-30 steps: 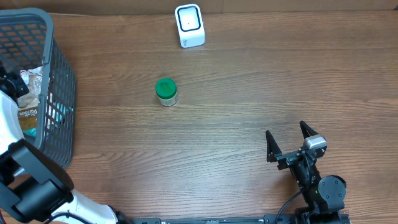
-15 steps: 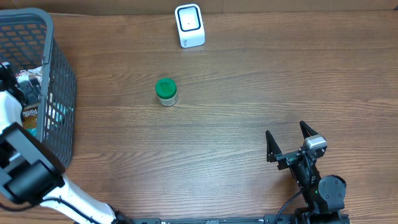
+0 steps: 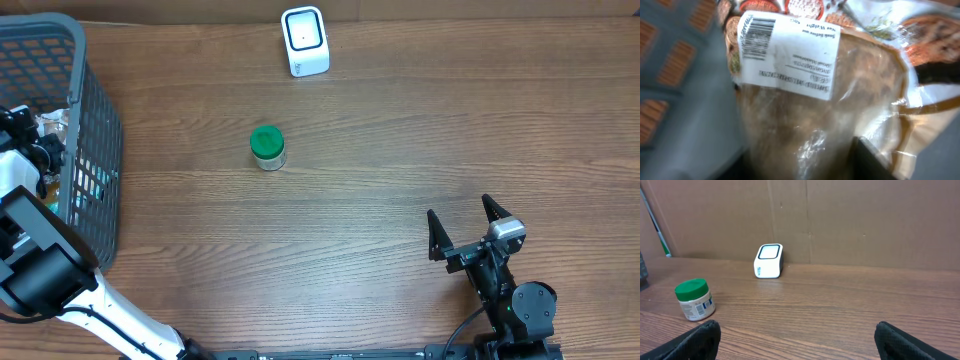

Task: Scan the item barcode
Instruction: 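Lift the mushroom bag out of the basket toward the scanner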

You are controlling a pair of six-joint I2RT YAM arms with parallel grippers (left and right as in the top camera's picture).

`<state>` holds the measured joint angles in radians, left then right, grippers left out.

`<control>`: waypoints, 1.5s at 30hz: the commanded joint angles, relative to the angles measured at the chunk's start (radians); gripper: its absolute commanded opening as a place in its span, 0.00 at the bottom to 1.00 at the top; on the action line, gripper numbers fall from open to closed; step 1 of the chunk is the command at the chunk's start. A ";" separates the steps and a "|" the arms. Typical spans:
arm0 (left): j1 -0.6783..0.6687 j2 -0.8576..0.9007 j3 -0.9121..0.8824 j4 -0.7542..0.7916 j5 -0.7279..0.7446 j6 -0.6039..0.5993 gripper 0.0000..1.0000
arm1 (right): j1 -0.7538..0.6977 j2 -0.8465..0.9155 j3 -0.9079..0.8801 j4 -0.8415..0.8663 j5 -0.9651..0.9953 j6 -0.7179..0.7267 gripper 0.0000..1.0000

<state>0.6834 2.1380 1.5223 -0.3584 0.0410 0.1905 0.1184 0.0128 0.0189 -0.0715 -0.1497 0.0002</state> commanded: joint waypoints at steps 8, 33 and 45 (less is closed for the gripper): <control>0.000 0.047 -0.014 -0.034 0.005 0.011 0.12 | -0.004 -0.010 -0.011 0.004 0.002 -0.002 1.00; -0.017 -0.450 -0.014 -0.086 0.006 -0.211 0.04 | -0.004 -0.010 -0.011 0.004 0.002 -0.002 1.00; -0.017 -0.776 -0.014 -0.083 0.249 -0.591 0.04 | -0.004 -0.010 -0.011 0.004 0.002 -0.002 1.00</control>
<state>0.6739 1.4513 1.5066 -0.4480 0.1608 -0.2485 0.1184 0.0128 0.0189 -0.0719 -0.1497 0.0002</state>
